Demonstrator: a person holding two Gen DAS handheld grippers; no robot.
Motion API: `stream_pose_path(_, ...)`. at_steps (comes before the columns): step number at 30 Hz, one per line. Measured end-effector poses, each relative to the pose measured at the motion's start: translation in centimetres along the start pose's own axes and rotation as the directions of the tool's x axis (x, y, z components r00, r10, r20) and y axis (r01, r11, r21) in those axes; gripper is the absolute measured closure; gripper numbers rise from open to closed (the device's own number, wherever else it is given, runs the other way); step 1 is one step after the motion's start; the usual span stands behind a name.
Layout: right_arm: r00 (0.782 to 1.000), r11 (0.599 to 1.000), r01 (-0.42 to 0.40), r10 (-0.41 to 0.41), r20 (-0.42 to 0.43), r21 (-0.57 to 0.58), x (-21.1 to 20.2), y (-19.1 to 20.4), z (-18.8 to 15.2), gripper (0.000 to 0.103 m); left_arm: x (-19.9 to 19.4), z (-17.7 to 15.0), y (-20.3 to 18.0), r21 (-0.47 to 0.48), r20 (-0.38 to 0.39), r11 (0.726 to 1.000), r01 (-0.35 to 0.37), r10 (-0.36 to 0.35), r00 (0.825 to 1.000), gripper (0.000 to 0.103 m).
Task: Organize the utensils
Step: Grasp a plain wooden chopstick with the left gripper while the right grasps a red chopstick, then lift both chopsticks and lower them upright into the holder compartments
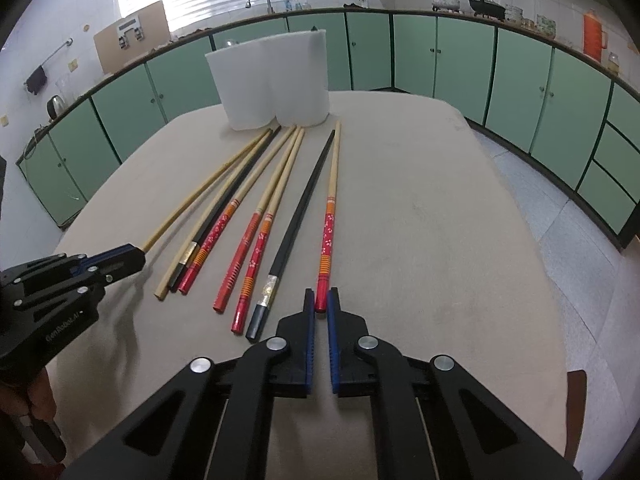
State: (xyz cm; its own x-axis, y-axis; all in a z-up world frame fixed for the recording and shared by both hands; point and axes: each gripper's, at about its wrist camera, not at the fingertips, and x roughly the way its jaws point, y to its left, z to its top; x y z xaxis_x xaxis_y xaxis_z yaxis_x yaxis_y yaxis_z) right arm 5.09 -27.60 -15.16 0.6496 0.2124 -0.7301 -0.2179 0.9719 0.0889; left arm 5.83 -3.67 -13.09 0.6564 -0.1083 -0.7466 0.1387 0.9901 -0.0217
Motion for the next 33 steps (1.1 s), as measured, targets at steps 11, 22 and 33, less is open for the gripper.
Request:
stream_pose_path(11,0.992,1.000,0.019,-0.015,0.128,-0.025,-3.7,0.2,2.1,0.097,-4.6,2.1,-0.4,0.012,0.151,1.000,-0.028,0.026,0.988,0.097)
stream_pose_path(22,0.959,0.996,0.019,0.005,0.284,-0.083,-8.2,0.3,6.9,0.097,-10.2,6.4,-0.1,0.006,0.341,1.000,-0.031,0.027,0.940,0.097)
stream_pose_path(33,0.945,0.989,-0.081,0.115,0.306,-0.122,-10.1,0.2,13.6,0.097,-12.3,11.1,-0.2,0.018,0.412,0.999,0.031,-0.036,0.911,0.097)
